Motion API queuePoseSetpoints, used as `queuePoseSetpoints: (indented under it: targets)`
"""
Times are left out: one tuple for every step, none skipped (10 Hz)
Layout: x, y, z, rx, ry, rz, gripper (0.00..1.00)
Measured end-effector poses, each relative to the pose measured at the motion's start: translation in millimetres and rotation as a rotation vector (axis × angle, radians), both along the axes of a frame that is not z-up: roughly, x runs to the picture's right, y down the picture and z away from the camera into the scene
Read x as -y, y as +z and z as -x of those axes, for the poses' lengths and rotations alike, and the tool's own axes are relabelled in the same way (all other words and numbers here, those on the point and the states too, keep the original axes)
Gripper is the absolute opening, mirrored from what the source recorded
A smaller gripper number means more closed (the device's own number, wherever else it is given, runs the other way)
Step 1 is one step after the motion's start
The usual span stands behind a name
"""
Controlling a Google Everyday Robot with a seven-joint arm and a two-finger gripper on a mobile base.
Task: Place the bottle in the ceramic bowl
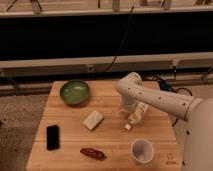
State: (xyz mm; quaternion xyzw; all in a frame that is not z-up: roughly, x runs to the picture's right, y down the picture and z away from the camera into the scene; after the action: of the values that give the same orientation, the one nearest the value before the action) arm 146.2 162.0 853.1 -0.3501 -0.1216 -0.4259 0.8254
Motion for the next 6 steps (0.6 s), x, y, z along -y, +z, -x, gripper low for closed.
queuePoseSetpoints:
  targets:
    - [0.2,0.3,0.4,0.003,-0.002,0.002,0.8]
    - [0.4,0.3,0.4,0.004,-0.004,0.004,0.8]
    - [0.5,0.1,0.8,0.006,-0.005,0.007,0.8]
    - [0.2,0.2,1.2,0.008,-0.006,0.009,0.8]
    - [0.6,0.1,1.6,0.01,-0.008,0.01,0.8]
    - [0.3,0.4,1.9,0.013,-0.01,0.014,0.8]
